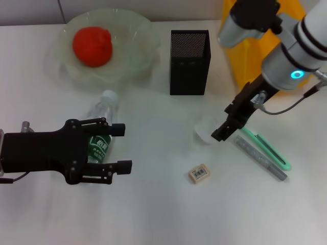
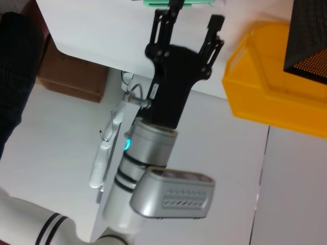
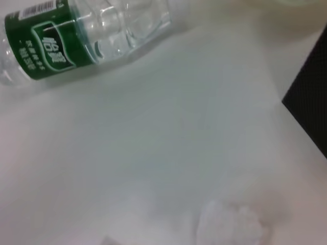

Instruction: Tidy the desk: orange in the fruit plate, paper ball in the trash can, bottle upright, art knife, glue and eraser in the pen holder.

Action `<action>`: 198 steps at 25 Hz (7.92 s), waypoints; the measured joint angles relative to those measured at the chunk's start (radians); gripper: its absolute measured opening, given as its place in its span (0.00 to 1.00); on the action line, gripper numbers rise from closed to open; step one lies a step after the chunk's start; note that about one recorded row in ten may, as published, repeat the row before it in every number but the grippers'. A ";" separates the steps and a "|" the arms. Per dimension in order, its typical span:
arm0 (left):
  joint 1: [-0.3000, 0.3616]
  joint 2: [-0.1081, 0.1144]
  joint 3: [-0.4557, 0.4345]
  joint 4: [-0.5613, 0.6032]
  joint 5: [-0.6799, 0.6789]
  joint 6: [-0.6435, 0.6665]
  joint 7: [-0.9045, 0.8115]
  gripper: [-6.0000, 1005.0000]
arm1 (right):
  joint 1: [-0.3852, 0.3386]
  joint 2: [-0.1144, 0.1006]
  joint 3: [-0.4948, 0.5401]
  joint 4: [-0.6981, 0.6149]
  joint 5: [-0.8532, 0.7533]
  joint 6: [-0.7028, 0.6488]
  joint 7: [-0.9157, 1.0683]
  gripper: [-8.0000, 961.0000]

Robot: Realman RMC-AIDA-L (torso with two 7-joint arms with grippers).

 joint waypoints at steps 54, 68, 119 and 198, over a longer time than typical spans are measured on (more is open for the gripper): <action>-0.025 -0.041 -0.193 0.046 -0.007 0.038 -0.186 0.82 | -0.464 -0.002 0.253 -0.324 0.427 0.491 -0.212 0.74; -0.112 -0.082 -0.008 0.594 0.351 -0.208 -1.153 0.82 | -0.586 -0.027 0.584 0.201 0.902 -0.262 -1.110 0.82; -0.232 -0.094 0.496 0.411 0.873 -0.687 -1.505 0.45 | -0.537 -0.046 0.584 0.529 0.824 -0.152 -1.450 0.82; -0.170 -0.085 0.015 0.178 0.096 -0.339 -0.235 0.67 | -0.491 -0.005 0.762 0.702 0.878 -0.106 -1.503 0.82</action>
